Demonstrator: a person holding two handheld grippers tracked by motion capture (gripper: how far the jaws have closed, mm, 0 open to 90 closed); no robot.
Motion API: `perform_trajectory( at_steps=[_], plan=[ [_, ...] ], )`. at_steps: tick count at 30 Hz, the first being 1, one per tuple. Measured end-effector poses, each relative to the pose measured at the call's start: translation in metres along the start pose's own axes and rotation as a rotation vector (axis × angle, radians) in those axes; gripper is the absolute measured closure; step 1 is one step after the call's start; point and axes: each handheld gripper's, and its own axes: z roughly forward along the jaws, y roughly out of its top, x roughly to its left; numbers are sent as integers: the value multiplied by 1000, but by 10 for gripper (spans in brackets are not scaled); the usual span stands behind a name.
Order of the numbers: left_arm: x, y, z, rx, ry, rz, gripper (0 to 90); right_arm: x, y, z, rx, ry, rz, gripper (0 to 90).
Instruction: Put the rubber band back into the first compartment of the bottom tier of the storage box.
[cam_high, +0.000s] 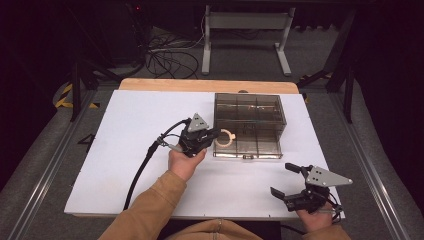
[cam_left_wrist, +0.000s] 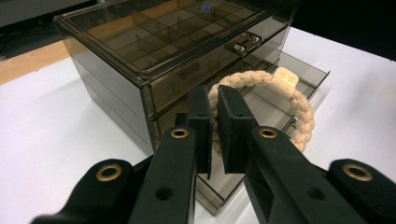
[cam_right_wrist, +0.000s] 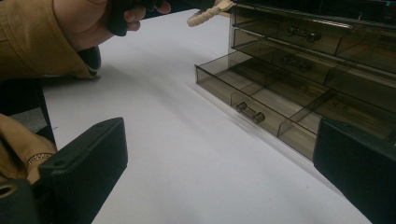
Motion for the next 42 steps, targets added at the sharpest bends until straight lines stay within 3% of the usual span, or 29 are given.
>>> perform_trajectory(
  at_steps=[9,20,42],
  plan=[
    [-1,-5,15,-7,4,8,845,0,0,0,0,3,0,37],
    [2,-11,31,-9,-11,-30,845,-1,0,0,2,3,3,38],
    [3,-19,41,57,27,20,844,0,-1,1,1,7,3,38]
  ],
)
